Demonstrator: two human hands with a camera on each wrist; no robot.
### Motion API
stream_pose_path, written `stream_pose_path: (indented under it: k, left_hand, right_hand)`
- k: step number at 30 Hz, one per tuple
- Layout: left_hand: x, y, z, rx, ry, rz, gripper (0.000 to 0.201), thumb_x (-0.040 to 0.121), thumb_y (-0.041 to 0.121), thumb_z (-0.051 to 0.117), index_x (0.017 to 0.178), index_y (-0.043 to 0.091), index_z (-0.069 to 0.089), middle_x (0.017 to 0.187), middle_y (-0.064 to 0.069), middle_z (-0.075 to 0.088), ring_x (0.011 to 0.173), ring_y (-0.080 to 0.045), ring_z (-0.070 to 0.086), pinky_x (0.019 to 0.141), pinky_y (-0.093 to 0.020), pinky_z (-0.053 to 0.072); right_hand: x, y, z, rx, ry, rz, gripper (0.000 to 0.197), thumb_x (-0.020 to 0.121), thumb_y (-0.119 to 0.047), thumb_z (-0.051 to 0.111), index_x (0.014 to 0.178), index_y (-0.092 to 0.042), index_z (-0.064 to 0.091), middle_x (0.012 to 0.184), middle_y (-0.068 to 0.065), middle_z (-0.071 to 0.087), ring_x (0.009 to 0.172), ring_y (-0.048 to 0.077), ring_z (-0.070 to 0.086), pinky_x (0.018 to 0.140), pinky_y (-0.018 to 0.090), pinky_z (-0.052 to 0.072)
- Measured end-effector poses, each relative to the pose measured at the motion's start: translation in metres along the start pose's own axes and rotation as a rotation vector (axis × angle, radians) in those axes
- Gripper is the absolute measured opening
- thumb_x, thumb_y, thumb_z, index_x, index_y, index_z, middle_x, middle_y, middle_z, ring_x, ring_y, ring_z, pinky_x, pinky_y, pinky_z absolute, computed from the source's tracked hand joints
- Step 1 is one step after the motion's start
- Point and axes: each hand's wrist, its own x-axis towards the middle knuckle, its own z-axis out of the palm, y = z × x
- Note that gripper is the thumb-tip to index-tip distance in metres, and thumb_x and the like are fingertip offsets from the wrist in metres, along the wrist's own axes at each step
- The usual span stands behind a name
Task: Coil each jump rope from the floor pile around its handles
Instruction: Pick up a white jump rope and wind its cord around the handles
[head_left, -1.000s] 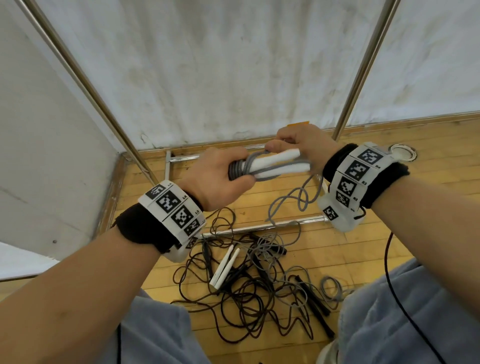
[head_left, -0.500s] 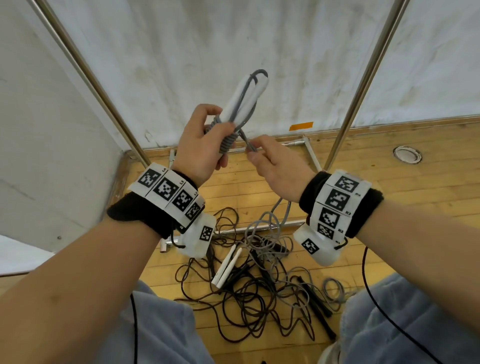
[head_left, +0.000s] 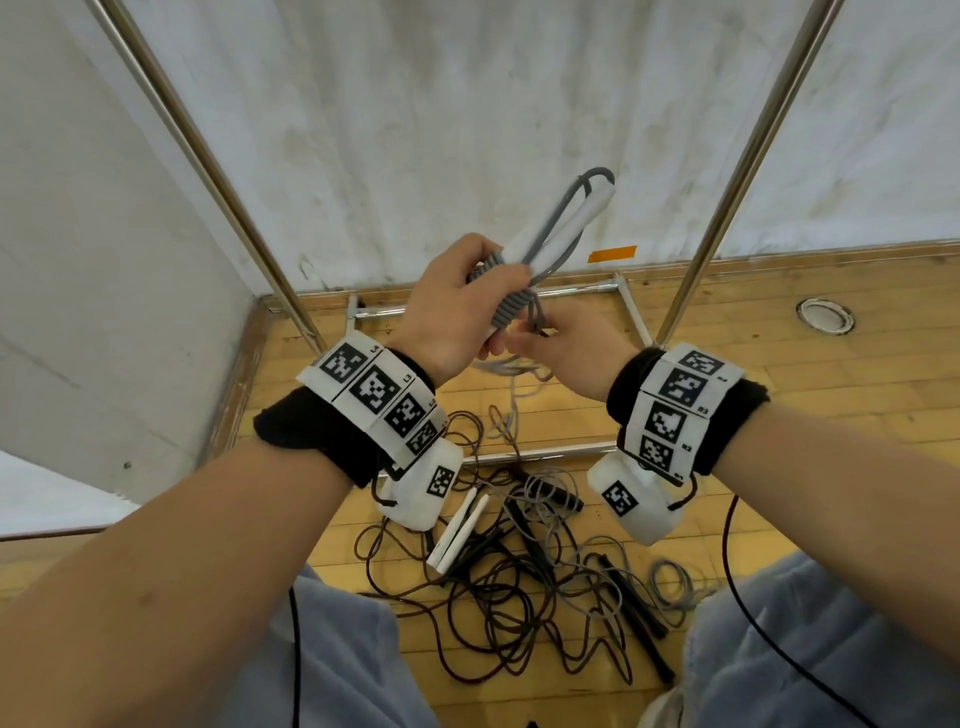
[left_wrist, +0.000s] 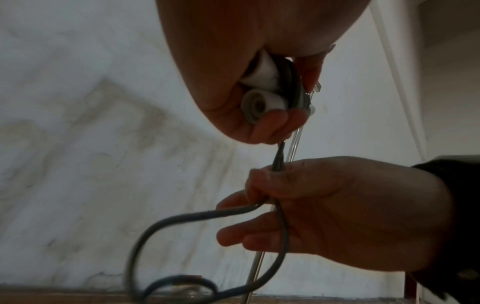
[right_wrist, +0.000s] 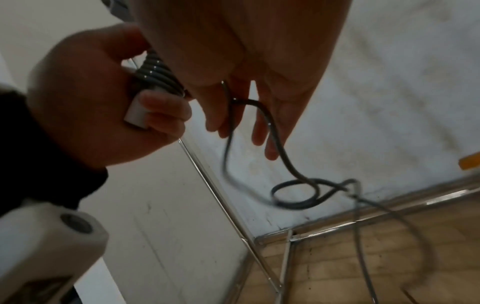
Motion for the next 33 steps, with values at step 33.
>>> stream_pose_path:
  k: [33]
  left_hand:
    - [0.025,-0.047,-0.036,1.001,0.015,0.013,0.027,0.093,0.037,0.056,0.101,0.027,0.031,0.073,0.007,0.048,0.06,-0.012,0.051,0.046,-0.027,0.032]
  right_hand:
    - [-0.012,-0.014,-0.042,-0.473,-0.091,-0.167,0.032,0.097,-0.032,0.045,0.083,-0.009,0.063,0.06,-0.003,0.048,0.054,0.011,0.043,0.05,0.024,0.027]
